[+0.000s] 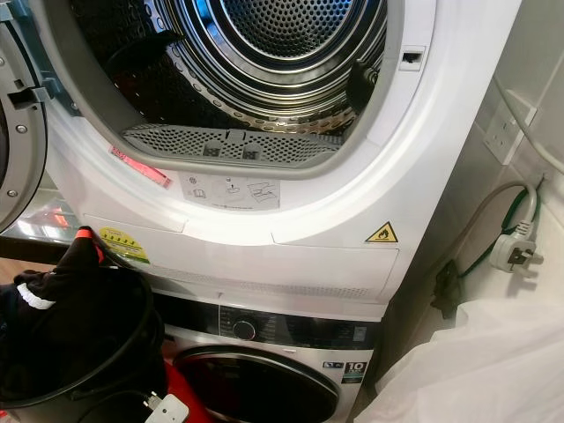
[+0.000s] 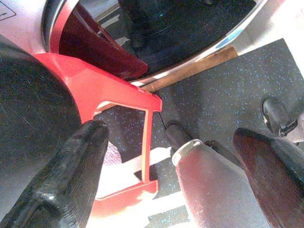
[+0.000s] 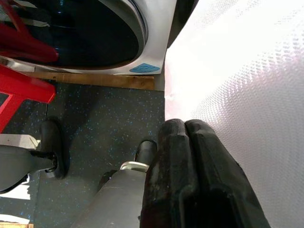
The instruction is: Clothes washing
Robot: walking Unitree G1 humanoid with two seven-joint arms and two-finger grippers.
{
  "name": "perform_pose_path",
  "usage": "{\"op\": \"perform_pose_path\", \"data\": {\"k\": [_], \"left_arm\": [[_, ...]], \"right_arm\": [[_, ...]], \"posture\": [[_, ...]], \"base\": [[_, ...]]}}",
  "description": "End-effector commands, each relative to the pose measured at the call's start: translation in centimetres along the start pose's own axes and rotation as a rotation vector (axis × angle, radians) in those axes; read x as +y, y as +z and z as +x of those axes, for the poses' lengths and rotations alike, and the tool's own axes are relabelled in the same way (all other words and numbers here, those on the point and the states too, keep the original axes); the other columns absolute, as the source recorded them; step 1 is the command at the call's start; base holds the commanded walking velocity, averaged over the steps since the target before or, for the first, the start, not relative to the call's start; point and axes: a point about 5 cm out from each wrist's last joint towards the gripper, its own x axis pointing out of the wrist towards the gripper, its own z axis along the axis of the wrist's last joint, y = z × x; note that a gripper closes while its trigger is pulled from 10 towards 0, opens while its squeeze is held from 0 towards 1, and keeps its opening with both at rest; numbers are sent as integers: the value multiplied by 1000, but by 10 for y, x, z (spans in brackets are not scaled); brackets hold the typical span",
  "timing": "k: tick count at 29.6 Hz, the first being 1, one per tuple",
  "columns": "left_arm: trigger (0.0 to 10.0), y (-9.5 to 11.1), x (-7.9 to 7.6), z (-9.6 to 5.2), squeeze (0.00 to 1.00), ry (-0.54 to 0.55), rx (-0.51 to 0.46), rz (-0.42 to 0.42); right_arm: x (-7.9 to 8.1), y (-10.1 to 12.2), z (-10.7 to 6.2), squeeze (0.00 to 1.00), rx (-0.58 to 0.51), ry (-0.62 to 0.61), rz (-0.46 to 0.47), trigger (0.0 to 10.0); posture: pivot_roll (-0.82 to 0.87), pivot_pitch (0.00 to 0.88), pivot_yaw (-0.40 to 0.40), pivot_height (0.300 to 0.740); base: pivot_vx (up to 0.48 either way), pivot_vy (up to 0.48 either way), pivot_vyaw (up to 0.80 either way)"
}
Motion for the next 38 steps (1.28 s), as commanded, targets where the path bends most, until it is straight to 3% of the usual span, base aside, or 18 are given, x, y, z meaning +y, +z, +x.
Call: {"op": "perform_pose_path", "data": {"k": [1,17,19,20,28,30,31,33,38], "left_arm": [[10000,-15,51,-14,0,166,64,-352],[10000,-16,50,-14,0,159,65,-345],[10000,-13,42,-10,0,126,66,-328],[10000,-13,41,-10,0,122,66,-326],[10000,-12,39,-10,0,108,66,-313],[10000,-9,34,-8,0,57,58,-312],[10000,-3,27,-5,0,-34,44,-257],[10000,2,22,-3,0,-101,35,-190],[10000,21,15,0,0,-240,-35,-111]], "right_arm": [[38,15,2,0,49,157,180,10000],[40,15,2,0,52,168,208,10000],[70,22,-1,0,38,344,84,10000],[73,22,-2,0,36,363,63,10000],[73,20,-2,0,40,366,36,10000],[72,20,-2,0,41,364,27,10000],[71,20,-2,0,47,367,26,10000],[69,20,-2,0,51,366,9,10000],[68,18,-2,0,62,365,-20,10000]], "posture": [[43,0,88,740],[42,0,86,740],[37,0,82,740],[37,0,81,740],[43,0,74,740],[40,0,70,740],[41,0,66,740],[45,0,61,740],[51,0,56,740]], "base": [[0,0,0],[0,0,0],[0,0,0],[0,0,0],[0,0,0],[0,0,0],[0,0,0],[0,0,0],[0,0,0]]}}
